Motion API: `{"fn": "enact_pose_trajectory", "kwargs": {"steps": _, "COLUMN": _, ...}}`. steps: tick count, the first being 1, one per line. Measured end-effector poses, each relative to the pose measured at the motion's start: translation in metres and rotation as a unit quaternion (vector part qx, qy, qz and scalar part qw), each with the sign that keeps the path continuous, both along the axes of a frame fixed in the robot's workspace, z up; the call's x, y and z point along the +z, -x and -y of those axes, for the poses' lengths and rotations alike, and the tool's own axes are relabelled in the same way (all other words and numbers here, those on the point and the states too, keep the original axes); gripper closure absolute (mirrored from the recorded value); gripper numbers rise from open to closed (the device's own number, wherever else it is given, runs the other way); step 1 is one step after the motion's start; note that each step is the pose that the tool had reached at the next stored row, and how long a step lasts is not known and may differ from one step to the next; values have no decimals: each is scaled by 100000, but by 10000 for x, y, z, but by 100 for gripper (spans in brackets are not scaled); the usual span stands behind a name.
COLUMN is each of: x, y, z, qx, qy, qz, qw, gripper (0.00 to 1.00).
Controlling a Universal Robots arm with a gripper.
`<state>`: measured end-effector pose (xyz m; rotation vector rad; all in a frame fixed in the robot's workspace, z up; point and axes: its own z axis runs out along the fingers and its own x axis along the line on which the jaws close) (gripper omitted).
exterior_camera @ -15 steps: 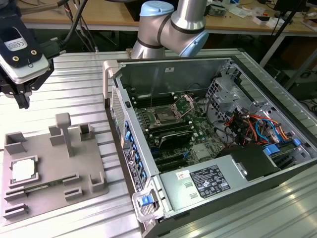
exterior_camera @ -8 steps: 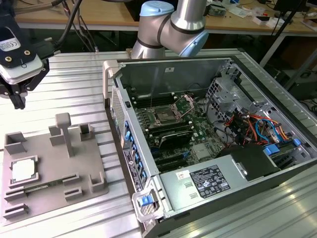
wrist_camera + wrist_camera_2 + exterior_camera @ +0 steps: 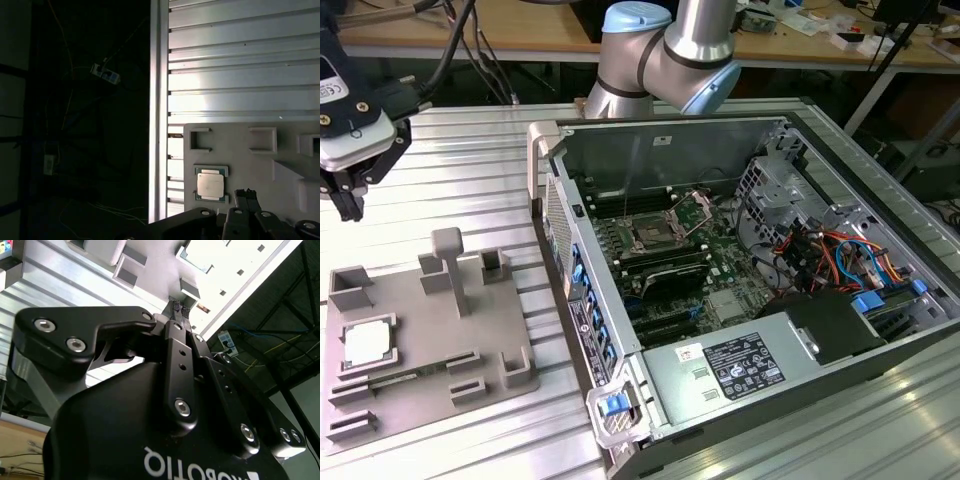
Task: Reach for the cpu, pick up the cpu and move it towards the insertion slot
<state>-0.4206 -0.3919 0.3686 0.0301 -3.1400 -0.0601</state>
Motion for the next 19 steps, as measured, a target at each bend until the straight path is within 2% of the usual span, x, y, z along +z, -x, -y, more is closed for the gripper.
{"fn": "enact_pose_trajectory", "kwargs": {"steps": 19, "x": 0, "y": 52, "z": 0, "qx": -3, "qy": 1, "qz": -1, "qw": 100000, "gripper": 89}}
